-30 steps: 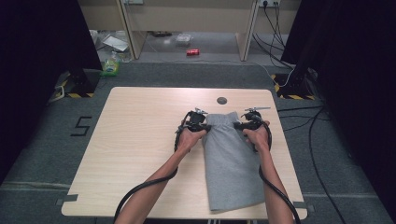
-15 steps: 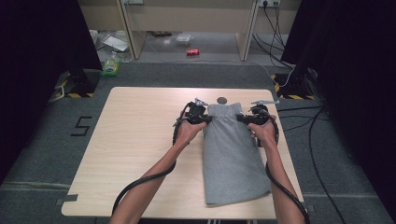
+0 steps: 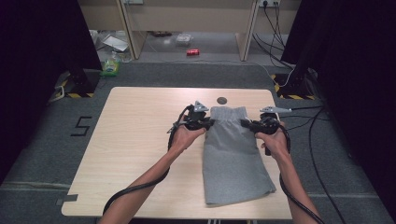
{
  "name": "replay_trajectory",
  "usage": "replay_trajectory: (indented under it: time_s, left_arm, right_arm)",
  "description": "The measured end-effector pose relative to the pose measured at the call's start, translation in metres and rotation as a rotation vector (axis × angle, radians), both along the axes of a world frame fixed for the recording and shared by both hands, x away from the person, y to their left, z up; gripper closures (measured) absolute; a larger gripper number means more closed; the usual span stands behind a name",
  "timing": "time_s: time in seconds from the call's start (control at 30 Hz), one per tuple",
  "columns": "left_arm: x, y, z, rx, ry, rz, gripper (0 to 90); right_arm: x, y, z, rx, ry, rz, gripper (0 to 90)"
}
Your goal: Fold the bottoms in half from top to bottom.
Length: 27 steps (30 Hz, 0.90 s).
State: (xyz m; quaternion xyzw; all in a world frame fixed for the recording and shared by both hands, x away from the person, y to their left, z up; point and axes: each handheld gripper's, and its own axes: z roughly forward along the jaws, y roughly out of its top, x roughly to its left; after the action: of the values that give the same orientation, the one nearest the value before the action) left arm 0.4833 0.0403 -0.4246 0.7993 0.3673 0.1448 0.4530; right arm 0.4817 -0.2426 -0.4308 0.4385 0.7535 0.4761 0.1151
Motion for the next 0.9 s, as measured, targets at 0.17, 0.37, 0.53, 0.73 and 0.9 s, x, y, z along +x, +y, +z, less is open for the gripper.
replay_trajectory:
  time_s: [0.17, 0.37, 0.53, 0.73, 0.9]
  left_arm:
    - [-0.019, -0.001, 0.005, -0.005, -0.006, -0.024, 79.4]
    - [-0.044, 0.000, 0.002, -0.005, -0.017, -0.064, 79.3]
    - [-0.062, 0.003, -0.005, -0.013, -0.019, -0.094, 79.3]
    - [-0.083, 0.003, -0.013, -0.025, -0.022, -0.130, 79.2]
    - [-0.102, 0.000, -0.021, -0.029, -0.018, -0.168, 79.1]
  right_arm:
    - [-0.020, -0.003, 0.001, 0.006, -0.022, 0.009, 83.8]
    - [-0.047, -0.006, 0.002, -0.019, -0.053, 0.030, 83.8]
    - [-0.067, -0.007, -0.003, -0.026, -0.056, 0.050, 83.8]
    - [-0.091, -0.008, -0.010, -0.030, -0.069, 0.053, 83.8]
    - [-0.107, -0.012, -0.015, -0.041, -0.070, 0.057, 83.7]
